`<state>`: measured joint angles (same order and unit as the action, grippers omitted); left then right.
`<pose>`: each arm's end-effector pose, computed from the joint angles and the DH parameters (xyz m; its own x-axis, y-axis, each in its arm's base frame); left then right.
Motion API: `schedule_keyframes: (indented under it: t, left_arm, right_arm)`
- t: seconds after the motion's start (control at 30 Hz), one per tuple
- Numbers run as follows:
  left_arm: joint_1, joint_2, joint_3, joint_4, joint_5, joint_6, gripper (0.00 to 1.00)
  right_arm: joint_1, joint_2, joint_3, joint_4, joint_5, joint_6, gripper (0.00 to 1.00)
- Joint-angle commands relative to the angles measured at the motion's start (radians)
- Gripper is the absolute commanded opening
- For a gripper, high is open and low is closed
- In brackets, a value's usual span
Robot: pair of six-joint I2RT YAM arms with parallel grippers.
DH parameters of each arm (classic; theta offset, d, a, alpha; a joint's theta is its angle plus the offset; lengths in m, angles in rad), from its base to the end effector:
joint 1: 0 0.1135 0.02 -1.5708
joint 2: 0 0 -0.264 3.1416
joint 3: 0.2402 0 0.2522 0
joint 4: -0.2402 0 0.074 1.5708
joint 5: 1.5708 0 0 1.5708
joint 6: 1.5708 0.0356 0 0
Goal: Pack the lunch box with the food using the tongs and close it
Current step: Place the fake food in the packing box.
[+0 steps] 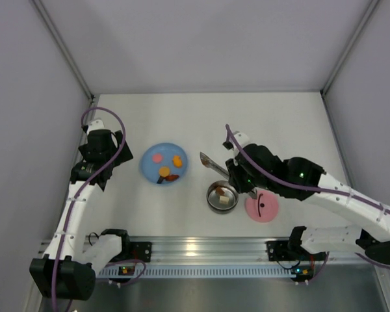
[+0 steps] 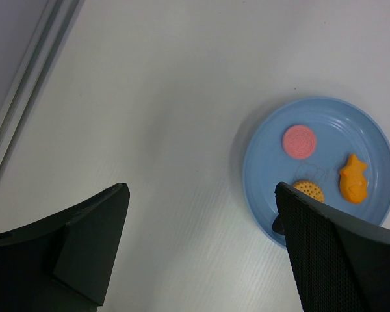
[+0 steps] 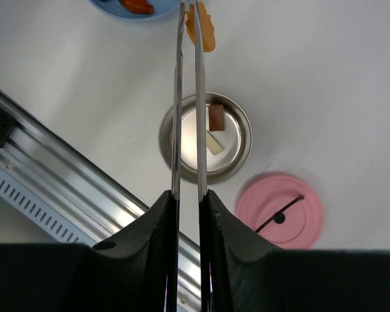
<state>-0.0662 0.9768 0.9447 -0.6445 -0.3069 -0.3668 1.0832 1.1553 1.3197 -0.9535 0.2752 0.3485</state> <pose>0.2034 -0.0027 0.3168 -0.5215 -0.3080 -0.7957 -0.3846 0.9173 -0.1030 0.1123 0.1912 0.3775 -0.5722 -0.3776 -0.7280 -0.6013 0.7969 0.0593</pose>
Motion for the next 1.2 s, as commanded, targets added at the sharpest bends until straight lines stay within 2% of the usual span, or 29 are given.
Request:
schedule_keyframes:
  t: [0.0, 0.2, 0.43, 0.73, 0.97, 1.17]
  left_arm:
    - [-0.003, -0.026, 0.031, 0.032, 0.003, 0.011, 0.99]
    - [-0.003, -0.026, 0.029, 0.032, 0.009, 0.011, 0.99]
    - [-0.001, -0.026, 0.031, 0.034, 0.008, 0.011, 0.99]
    - [-0.003, -0.026, 0.029, 0.032, 0.009, 0.012, 0.99]
    - [-0.003, -0.026, 0.028, 0.032, 0.009, 0.014, 0.99]
    - [-0.003, -0.026, 0.029, 0.032, 0.009, 0.012, 0.99]
  right_arm:
    - [-0.012, -0.098, -0.068, -0.105, -0.002, 0.052, 0.24]
    - [-0.012, -0.196, -0.19, -0.145, -0.008, 0.095, 0.24]
    - [-0.012, -0.236, -0.263, -0.123, -0.042, 0.129, 0.24]
    - [-0.012, -0.223, -0.283, -0.1, -0.053, 0.127, 0.24]
    - [-0.012, -0.226, -0.283, -0.097, -0.051, 0.129, 0.3]
    - [-0.012, -0.236, -0.287, -0.099, -0.05, 0.133, 0.32]
